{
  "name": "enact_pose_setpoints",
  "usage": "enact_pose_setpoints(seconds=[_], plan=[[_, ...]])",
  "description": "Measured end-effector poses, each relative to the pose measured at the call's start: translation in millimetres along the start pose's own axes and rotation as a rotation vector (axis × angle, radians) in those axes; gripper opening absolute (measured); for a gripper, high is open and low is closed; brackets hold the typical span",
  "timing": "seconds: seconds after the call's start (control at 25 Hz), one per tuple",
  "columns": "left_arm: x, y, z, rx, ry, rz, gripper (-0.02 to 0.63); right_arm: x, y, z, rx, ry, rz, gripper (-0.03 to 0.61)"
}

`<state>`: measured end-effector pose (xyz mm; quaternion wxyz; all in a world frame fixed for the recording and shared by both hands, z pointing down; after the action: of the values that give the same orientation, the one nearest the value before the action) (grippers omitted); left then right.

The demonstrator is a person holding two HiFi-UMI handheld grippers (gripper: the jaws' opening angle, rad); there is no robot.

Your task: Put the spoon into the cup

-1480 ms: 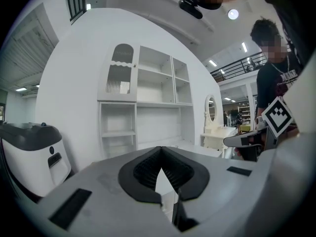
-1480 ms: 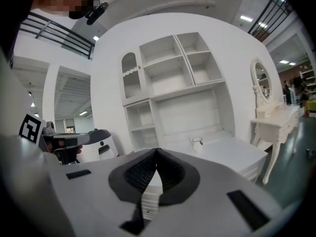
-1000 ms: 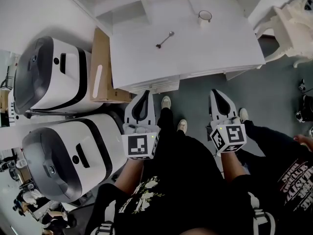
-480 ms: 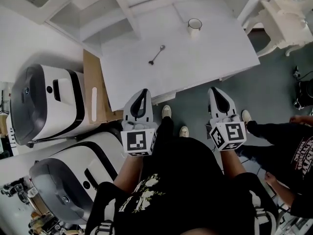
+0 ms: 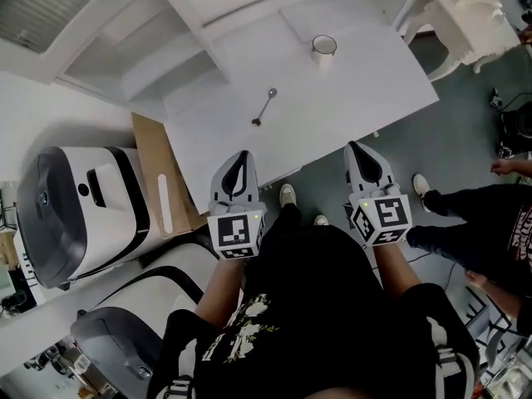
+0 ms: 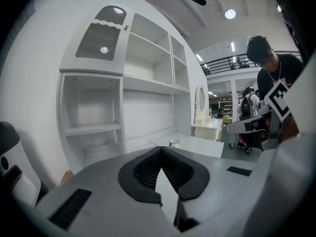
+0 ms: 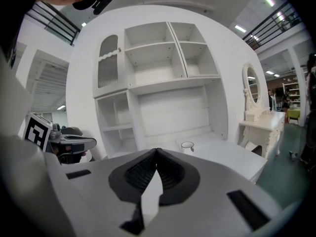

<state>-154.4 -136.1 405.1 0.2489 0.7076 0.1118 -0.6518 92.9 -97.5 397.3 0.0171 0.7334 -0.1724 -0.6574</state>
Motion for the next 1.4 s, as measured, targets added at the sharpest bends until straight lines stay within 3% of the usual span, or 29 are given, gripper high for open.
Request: enact_pose_setpoints(seconds=[0.28, 0.56, 0.76, 0.96, 1.16, 1.4], plan=[[-38.9, 25.1, 18.2, -0.074, -0.022, 0.104, 0.003, -11.5, 9.7, 17.0, -0.022, 0.008, 0.033, 0.061], [-69.7, 60.5, 23.0, -0.076, -0.029, 0.187, 0.006, -27.7, 12.1, 3.0, -0.007, 0.021, 0.1, 0.061], [-91.7, 87.6, 22.0, -0.1, -0.043, 0.253, 0.1, -32.9, 18.4, -7.6, 0.013, 0.017, 0.138, 0.061], [-123.2, 123.2, 21.1, -0.097, -0.004, 0.318, 0.106, -37.2, 25.9, -17.7, 0.03, 0.004, 0.174, 0.061], [-150.9, 150.1, 29.8, -0.133, -0.036, 0.403, 0.132, -38.6, 38.2, -15.4, 0.064, -0.002, 0.172, 0.061], [-174.4, 168.8, 34.7, -0.109, -0.076, 0.458, 0.161, -36.9, 40.2, -17.4, 0.061, -0.004, 0.176, 0.061]])
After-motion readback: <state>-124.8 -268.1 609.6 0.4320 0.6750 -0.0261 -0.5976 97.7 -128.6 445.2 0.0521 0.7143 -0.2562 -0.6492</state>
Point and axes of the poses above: the fingertips, and each gripper's own axes: y forward along the fingers, z to its left, x out of its top, the point moved 6 cm from there along -y, backward along the fingers, and after that the axes turned 4 degrees about -z, right-handed, at the moved point
